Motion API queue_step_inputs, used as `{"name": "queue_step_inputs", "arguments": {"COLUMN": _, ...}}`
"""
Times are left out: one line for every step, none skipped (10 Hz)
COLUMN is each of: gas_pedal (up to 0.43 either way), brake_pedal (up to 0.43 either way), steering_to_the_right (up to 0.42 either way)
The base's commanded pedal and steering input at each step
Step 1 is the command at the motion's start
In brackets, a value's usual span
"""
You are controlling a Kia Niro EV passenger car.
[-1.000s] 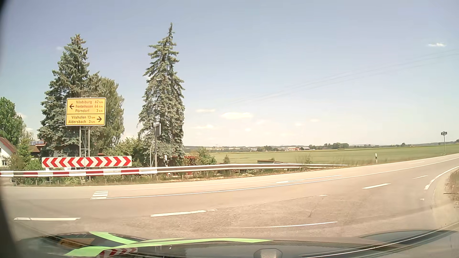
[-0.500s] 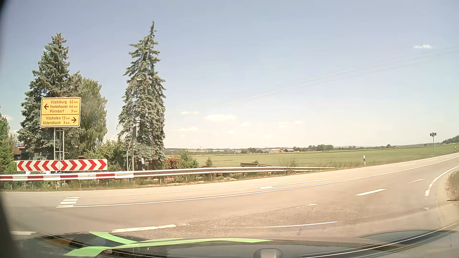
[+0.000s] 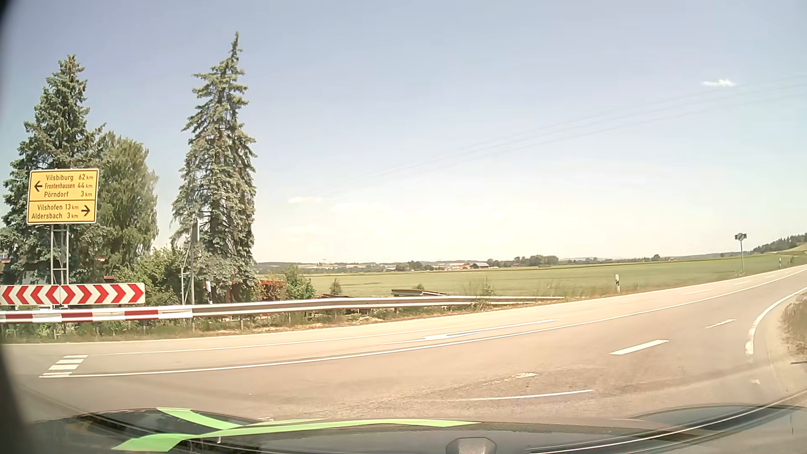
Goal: Follow the waypoints while adhering to traffic rules and regulations
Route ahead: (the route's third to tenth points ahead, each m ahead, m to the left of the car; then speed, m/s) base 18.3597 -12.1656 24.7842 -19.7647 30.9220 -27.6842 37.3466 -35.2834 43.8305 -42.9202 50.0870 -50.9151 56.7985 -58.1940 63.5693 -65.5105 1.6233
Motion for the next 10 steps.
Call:
{"name": "queue_step_inputs", "arguments": {"gas_pedal": 0.339, "brake_pedal": 0.000, "steering_to_the_right": 0.286}}
{"name": "queue_step_inputs", "arguments": {"gas_pedal": 0.358, "brake_pedal": 0.000, "steering_to_the_right": 0.285}}
{"name": "queue_step_inputs", "arguments": {"gas_pedal": 0.370, "brake_pedal": 0.000, "steering_to_the_right": 0.282}}
{"name": "queue_step_inputs", "arguments": {"gas_pedal": 0.398, "brake_pedal": 0.000, "steering_to_the_right": 0.281}}
{"name": "queue_step_inputs", "arguments": {"gas_pedal": 0.398, "brake_pedal": 0.000, "steering_to_the_right": 0.281}}
{"name": "queue_step_inputs", "arguments": {"gas_pedal": 0.398, "brake_pedal": 0.000, "steering_to_the_right": 0.283}}
{"name": "queue_step_inputs", "arguments": {"gas_pedal": 0.398, "brake_pedal": 0.000, "steering_to_the_right": 0.285}}
{"name": "queue_step_inputs", "arguments": {"gas_pedal": 0.398, "brake_pedal": 0.000, "steering_to_the_right": 0.285}}
{"name": "queue_step_inputs", "arguments": {"gas_pedal": 0.398, "brake_pedal": 0.000, "steering_to_the_right": 0.283}}
{"name": "queue_step_inputs", "arguments": {"gas_pedal": 0.398, "brake_pedal": 0.000, "steering_to_the_right": 0.279}}
